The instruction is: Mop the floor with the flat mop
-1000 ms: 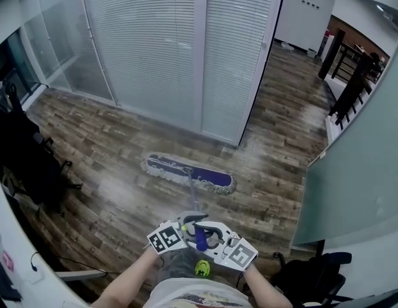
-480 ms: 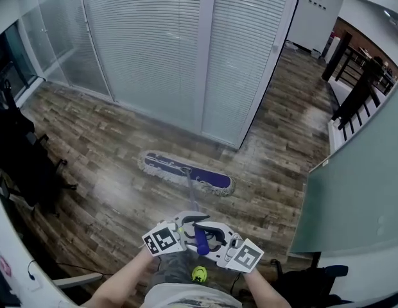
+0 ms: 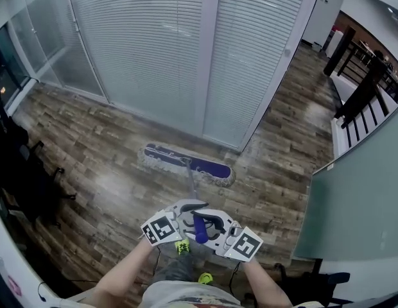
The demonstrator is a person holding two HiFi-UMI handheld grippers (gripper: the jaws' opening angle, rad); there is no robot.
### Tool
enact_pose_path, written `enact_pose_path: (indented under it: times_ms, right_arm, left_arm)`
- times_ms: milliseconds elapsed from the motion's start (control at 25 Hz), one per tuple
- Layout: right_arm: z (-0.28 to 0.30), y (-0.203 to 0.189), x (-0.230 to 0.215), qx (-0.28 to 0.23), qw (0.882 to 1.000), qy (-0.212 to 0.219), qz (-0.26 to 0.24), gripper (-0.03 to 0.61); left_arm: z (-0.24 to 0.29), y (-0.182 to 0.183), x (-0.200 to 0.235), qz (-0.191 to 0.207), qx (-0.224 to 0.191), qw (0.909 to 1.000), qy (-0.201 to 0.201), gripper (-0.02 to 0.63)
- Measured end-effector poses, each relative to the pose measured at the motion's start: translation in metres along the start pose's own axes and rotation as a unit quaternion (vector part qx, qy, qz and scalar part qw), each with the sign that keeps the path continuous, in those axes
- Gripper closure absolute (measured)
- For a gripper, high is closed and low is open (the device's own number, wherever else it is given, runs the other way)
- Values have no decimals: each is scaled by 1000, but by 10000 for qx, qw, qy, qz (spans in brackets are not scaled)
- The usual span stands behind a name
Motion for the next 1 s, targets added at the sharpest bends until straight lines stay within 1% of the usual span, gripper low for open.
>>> enact_pose_path:
  times_ms: [240,440,520,600,680,760,880,1000]
  right_arm:
    - [47,-16,-75,230,9997,5,-83,363]
    - [82,-53,-125,801,9963,-154,261,353]
    - [94,-57,-143,821,9959,-248,274,350]
    - [103,-53,-156,757,9963,-332,237,351]
    - [109,-46,-164,702,9967,-356,197,351]
    - [114,-44,-164,714,9967,-345,194,351]
    - [118,-54,-145,815,9959,-304,258,351]
    - [124,-63,-117,954,9951,-113,247,350]
  left_arm:
    - [-5,-12,88,39,52,10000,-35,393]
    - [-4,-39,149,5,202,9998,-74,386]
    - [-5,-44,170,17,192,9998,-101,380]
    - [-9,-42,186,38,119,9999,-107,380]
    - [-14,-36,196,30,79,9999,-89,380]
    - [-18,-36,197,-31,105,9999,-84,380]
    - [-25,-48,183,-178,240,9995,-64,378]
    - [-35,-63,161,-308,331,9990,35,371]
Point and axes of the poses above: the fingertips, and each gripper's own axes: z forward along the fingers, x to its left, y out of its top, the point moved 1 cm from there along -z, backward along the fingers, and after that the axes turned 9 degrees about x, right-handed, at the moved point
